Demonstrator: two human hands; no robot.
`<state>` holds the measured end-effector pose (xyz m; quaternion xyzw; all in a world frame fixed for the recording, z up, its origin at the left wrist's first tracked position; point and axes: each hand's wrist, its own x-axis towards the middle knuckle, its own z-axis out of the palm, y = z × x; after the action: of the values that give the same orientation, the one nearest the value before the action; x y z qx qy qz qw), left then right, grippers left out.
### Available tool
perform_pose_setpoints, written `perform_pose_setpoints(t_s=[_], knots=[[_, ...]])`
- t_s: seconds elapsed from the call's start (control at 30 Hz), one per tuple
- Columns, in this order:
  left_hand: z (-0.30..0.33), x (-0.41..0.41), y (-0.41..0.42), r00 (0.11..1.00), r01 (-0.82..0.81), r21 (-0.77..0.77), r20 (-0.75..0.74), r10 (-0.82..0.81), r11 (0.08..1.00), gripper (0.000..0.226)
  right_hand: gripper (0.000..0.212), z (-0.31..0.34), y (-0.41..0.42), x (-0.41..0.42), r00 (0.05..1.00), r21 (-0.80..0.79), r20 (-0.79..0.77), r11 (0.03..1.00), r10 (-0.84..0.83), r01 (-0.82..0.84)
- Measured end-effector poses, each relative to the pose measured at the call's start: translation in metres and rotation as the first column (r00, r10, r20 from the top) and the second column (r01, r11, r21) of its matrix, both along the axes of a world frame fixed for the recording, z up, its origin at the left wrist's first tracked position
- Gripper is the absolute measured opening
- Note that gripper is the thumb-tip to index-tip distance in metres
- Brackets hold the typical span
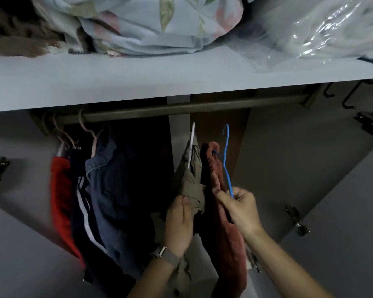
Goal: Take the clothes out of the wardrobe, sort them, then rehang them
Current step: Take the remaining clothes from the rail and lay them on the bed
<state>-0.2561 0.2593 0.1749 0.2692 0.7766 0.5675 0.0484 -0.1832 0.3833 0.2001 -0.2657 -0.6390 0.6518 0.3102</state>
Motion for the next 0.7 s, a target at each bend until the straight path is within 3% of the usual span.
perform_pose_setpoints(t_s=[0.07,0.17,0.33,0.47,0.63,0.7], knots=[[-0.008,0.014,0.002,0.999,0.037,-0.007,-0.04,-0.037,0.999,0.028,0.012,0.001,-0.003,0.001,0.999,-0.041,-0.048,0.999,0.018,-0.02],[-0.018,0.03,0.005,0.99,0.093,-0.02,-0.109,-0.095,0.995,0.039,0.031,-0.002,-0.004,0.001,0.995,-0.18,-0.088,0.981,0.056,-0.071],[-0.027,0.049,0.014,0.98,0.172,-0.016,-0.098,-0.172,0.985,0.031,0.013,-0.003,-0.005,0.01,0.997,-0.314,-0.056,0.949,-0.045,0.025],[-0.028,0.065,0.024,0.961,0.269,-0.044,-0.054,-0.271,0.962,0.055,0.011,-0.002,0.003,0.022,0.996,-0.29,-0.014,0.953,-0.094,0.086],[-0.024,0.085,0.034,0.879,0.471,-0.03,0.103,-0.466,0.882,0.023,0.04,0.002,0.018,0.051,0.988,-0.231,0.043,0.961,-0.145,0.151],[-0.021,0.086,0.036,0.813,0.574,-0.045,0.155,-0.562,0.818,0.021,0.036,0.005,0.024,0.069,0.989,-0.144,0.07,0.98,-0.131,0.14]])
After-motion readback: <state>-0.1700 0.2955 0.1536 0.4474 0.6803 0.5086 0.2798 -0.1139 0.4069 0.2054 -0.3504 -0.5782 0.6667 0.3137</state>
